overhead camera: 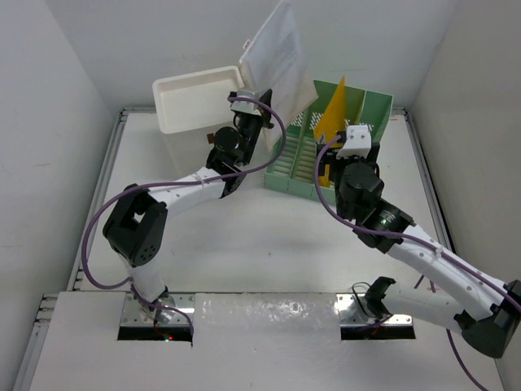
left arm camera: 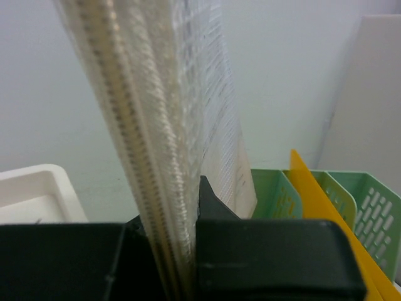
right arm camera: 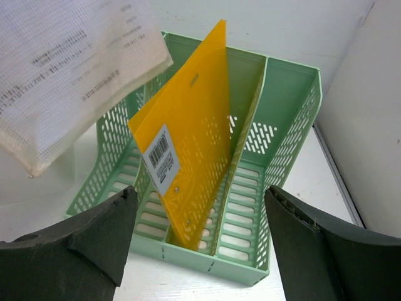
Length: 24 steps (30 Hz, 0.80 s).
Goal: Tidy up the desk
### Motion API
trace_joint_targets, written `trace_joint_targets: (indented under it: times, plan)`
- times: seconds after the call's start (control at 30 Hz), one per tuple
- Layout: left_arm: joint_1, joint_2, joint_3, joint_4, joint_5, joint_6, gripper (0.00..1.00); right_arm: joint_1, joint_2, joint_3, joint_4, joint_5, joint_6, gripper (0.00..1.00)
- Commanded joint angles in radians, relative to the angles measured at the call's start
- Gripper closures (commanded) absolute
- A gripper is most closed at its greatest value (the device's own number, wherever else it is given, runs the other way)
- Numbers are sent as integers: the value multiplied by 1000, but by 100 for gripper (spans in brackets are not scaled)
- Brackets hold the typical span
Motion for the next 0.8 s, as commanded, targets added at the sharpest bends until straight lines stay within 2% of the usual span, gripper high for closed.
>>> trace_joint_targets:
  times: [0.0, 0.23, 0.37, 0.57, 0.77]
  plan:
    - [3, -28, 28, 161, -70, 37, 100, -1, -12, 0, 35, 15, -8, 21]
    - [4, -99, 121, 58, -66, 29, 100, -1, -12, -4, 51, 4, -28, 20]
    - [4, -90, 135, 22, -78, -26, 100, -1, -20, -10, 61, 4, -30, 20]
    - [7, -84, 134, 50, -107, 14, 100, -1, -25, 1, 91, -5, -40, 20]
    - [14, -32, 118, 46, 0, -58, 100, 0, -34, -2, 69, 1, -47, 20]
